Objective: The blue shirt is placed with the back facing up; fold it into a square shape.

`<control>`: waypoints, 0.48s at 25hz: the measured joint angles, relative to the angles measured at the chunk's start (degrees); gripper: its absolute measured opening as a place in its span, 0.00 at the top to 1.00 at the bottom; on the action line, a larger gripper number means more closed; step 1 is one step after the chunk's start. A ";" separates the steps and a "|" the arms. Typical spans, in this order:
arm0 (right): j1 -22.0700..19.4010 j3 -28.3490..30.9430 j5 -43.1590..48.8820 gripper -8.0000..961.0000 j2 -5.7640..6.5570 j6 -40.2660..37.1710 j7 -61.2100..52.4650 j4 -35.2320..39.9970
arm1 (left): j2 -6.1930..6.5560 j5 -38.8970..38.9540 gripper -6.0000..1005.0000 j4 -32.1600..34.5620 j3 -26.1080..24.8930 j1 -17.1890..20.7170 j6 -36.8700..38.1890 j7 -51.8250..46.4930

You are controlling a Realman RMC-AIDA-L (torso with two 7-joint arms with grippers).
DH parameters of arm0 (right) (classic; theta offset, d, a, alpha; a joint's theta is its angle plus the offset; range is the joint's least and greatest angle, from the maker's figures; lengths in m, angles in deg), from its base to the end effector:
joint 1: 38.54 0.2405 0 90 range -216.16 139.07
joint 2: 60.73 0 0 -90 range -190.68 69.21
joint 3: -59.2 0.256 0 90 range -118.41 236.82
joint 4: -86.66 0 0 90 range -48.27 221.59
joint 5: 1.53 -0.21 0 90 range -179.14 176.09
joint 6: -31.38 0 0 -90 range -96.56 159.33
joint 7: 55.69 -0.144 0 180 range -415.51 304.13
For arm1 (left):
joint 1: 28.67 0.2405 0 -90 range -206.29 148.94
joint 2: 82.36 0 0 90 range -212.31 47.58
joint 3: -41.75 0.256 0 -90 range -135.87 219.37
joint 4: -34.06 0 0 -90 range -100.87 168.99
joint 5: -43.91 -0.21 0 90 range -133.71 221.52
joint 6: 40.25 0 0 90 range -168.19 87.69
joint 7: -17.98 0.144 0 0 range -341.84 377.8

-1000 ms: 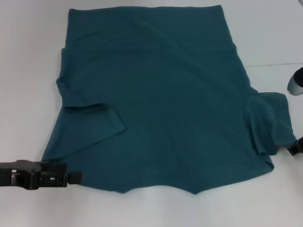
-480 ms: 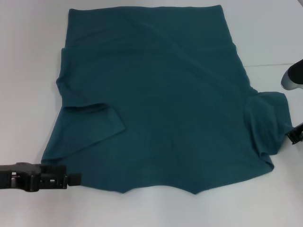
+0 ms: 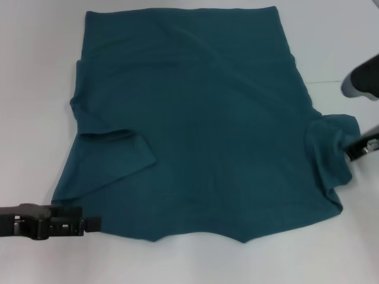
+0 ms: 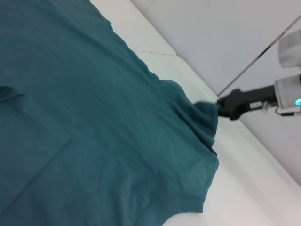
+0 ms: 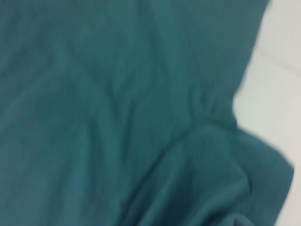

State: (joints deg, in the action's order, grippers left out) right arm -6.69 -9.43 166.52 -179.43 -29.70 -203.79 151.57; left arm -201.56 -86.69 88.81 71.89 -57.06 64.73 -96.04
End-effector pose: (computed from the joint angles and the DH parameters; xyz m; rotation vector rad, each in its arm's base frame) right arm 0.2785 0.4045 0.0499 -2.0488 0.9251 -0.4630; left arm -0.2755 0.3034 0.0517 -2.6630 -1.3370 -0.5292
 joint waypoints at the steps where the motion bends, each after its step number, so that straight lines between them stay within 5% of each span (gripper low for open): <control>1: -0.47 -0.49 -0.01 0.97 -0.43 0.50 0.45 1.66 | 0.00 0.00 0.10 0.00 -0.01 0.05 -0.08 0.00; 12: -1.84 -18.70 -0.01 0.97 -1.68 5.15 5.58 10.02 | 0.02 0.00 0.10 0.00 0.00 0.86 -0.52 0.11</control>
State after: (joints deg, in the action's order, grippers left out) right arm -8.53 -28.13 166.51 -181.11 -24.55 -198.21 161.59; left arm -201.54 -86.69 88.82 71.90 -56.20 64.22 -95.93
